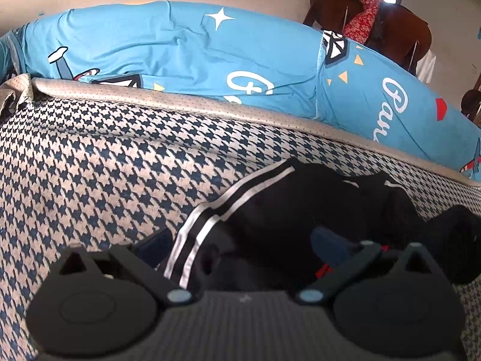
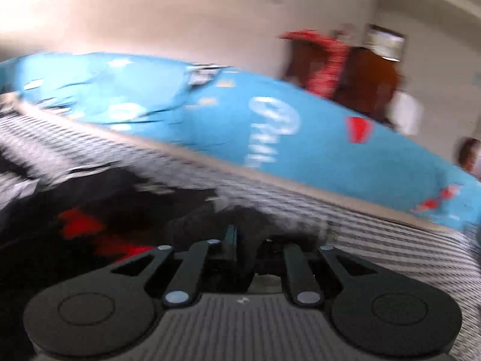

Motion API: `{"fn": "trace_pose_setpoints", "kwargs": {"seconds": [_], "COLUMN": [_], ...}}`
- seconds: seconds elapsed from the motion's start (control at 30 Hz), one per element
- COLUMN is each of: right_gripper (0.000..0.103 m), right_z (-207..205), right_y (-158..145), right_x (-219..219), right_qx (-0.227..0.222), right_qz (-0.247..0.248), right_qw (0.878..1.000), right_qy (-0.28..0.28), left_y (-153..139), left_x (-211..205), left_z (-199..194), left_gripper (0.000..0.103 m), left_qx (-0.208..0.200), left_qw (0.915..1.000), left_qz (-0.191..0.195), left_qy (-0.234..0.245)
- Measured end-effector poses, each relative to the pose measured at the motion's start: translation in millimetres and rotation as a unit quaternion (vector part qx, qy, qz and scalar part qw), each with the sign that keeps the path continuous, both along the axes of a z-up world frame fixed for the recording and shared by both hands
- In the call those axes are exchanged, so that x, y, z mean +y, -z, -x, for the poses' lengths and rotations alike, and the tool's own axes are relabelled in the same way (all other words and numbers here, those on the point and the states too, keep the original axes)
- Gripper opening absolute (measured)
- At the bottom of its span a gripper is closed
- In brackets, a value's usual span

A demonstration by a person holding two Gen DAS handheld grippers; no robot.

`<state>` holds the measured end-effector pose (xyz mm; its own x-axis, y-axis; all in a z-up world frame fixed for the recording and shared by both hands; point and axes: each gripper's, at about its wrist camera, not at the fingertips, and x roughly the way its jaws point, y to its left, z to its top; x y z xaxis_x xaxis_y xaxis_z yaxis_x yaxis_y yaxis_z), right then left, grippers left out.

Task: Fold clothes

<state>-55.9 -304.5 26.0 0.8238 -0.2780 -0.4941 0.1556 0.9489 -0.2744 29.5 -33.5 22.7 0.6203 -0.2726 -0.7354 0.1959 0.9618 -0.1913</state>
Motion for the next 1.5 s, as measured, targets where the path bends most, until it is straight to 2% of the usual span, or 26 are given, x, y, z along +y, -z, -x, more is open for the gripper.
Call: {"fn": "trace_pose_setpoints", "kwargs": {"seconds": [0.13,0.33,0.43,0.57,0.7,0.8,0.83,0.87,0.9,0.93,1.07,1.2,1.4,1.5], "right_gripper": [0.011,0.006,0.005,0.004,0.007,0.019,0.030,0.035,0.041,0.041,0.043,0.043,0.043,0.044], "right_z": [-7.5,-9.3,-9.4,-3.2,-14.2,-22.2,-22.0,-20.2,-18.4,-16.7,-8.5,-6.2,-14.7,-19.4], "right_y": [-1.7,-6.6,-17.6,-40.4,-29.1,-11.3,-7.9,-8.6,-9.2,-10.1,-22.8,-31.1,-33.2,-30.7], "right_x": [-27.0,-67.2,-79.3,-95.7,-121.3,-135.7,-137.4,-138.3,-139.2,-140.0,-137.2,-118.1,-83.3,-66.3], "right_qx": [-0.004,-0.017,-0.054,-0.142,-0.078,-0.011,-0.006,-0.009,-0.012,-0.015,-0.038,-0.051,-0.049,-0.041], "right_qz": [0.008,-0.046,-0.060,-0.062,-0.051,-0.037,-0.026,-0.021,-0.016,-0.012,-0.040,-0.064,-0.062,-0.086], "right_qw": [0.998,0.994,0.988,0.972,0.963,0.948,0.944,0.943,0.941,0.940,0.943,0.955,0.971,0.979], "right_qy": [0.058,0.100,0.129,0.178,0.254,0.316,0.329,0.333,0.338,0.342,0.329,0.287,0.226,0.178], "left_y": [2.5,3.9,4.7,6.7,11.2,11.5,11.3,11.2,11.4,12.1,18.7,23.6,38.7,36.6], "left_x": [-4.8,-9.2,-10.2,-12.5,-15.8,-13.5,-12.1,-10.2,-8.4,-6.2,7.0,24.0,35.4,39.1], "left_z": [1.6,2.5,2.3,1.0,-1.3,-2.6,-2.9,-3.1,-3.6,-4.4,-8.6,-13.3,-20.8,-21.0], "left_gripper": [0.103,0.103,0.103,0.103,0.103,0.103,0.103,0.103,0.103,0.103,0.103,0.103,0.103,0.103], "left_qx": [0.001,0.002,0.003,0.008,0.020,0.023,0.022,0.021,0.022,0.024,0.039,0.054,0.091,0.088], "left_qw": [0.9999,0.9998,0.9998,0.9997,0.9994,0.9995,0.9995,0.9996,0.9996,0.9995,0.9991,0.9983,0.9955,0.9954], "left_qz": [-0.006,-0.007,-0.006,-0.007,-0.009,-0.007,-0.008,-0.011,-0.013,-0.014,-0.019,-0.013,0.005,0.009], "left_qy": [0.010,0.016,0.017,0.021,0.027,0.023,0.020,0.017,0.014,0.012,-0.003,-0.020,-0.026,-0.037]}}
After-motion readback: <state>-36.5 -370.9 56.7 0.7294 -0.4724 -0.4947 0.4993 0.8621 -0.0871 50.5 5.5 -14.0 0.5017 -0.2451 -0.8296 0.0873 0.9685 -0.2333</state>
